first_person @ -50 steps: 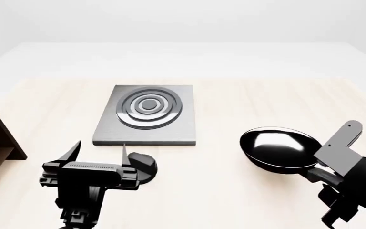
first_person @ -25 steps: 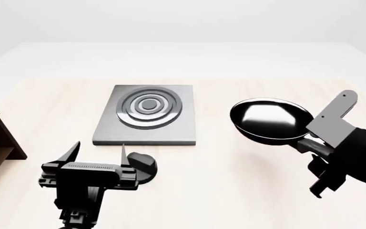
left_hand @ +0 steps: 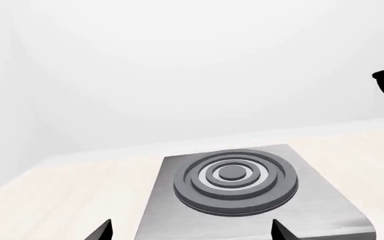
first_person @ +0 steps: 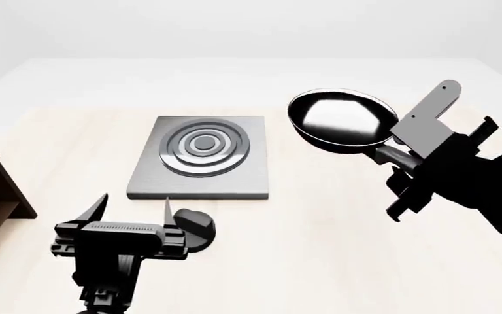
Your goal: Turn on the stove and put the frying pan on it.
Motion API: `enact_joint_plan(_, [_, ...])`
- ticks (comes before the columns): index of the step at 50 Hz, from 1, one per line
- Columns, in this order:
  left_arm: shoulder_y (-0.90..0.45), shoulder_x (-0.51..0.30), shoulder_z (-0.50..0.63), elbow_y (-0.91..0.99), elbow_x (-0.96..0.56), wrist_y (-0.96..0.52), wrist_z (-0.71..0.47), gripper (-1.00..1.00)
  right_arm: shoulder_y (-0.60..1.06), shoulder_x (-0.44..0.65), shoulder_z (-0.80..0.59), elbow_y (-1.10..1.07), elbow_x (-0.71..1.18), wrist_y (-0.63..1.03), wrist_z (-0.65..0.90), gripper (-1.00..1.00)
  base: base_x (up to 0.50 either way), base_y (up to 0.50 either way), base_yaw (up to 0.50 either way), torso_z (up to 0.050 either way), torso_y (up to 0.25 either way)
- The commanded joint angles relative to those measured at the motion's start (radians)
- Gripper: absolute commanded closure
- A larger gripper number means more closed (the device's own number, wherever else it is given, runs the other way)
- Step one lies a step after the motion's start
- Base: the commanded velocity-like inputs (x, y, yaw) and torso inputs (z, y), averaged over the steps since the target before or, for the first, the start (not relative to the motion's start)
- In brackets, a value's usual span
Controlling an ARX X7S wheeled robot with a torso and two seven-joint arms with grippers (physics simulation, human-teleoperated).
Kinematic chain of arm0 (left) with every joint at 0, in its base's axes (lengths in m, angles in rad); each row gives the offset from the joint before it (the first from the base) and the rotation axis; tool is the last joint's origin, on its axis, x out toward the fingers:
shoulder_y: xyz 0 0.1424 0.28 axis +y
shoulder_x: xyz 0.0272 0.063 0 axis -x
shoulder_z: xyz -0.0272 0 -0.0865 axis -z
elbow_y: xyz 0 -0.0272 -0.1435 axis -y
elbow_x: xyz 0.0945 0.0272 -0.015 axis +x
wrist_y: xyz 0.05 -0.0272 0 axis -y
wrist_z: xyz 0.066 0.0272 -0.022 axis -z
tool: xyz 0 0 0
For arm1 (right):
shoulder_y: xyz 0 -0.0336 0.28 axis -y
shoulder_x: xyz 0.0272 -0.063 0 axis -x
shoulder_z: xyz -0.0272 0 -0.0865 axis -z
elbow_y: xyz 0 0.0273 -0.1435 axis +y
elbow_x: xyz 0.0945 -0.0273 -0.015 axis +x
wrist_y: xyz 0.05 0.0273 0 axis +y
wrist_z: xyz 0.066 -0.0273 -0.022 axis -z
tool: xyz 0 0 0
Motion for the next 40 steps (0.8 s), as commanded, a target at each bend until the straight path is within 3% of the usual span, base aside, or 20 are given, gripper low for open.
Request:
enact_joint_plan(1, [-0.003, -0.004, -0.001, 0.000, -0.004, -0.001, -0.004, -1.00, 0.070, -0.089, -0.011, 0.080, -0.143, -0.063, -0.002, 1.00, 0.00, 0.00, 0.00, 0.000, 0.000])
enact_joint_plan(32, [0.010, -0.011, -0.009, -0.012, -0.028, 0.021, -0.006, -1.00, 0.140, -0.327, -0.053, 0.271, -0.210, -0.175, -0.016, 1.00, 0.00, 0.00, 0.00, 0.000, 0.002])
enact_joint_plan(40, [0.030, -0.016, -0.004, -0.038, -0.010, 0.119, 0.012, -1.00, 0.161, -0.392, -0.063, 0.343, -0.233, -0.214, -0.018, 1.00, 0.00, 0.00, 0.00, 0.003, 0.001])
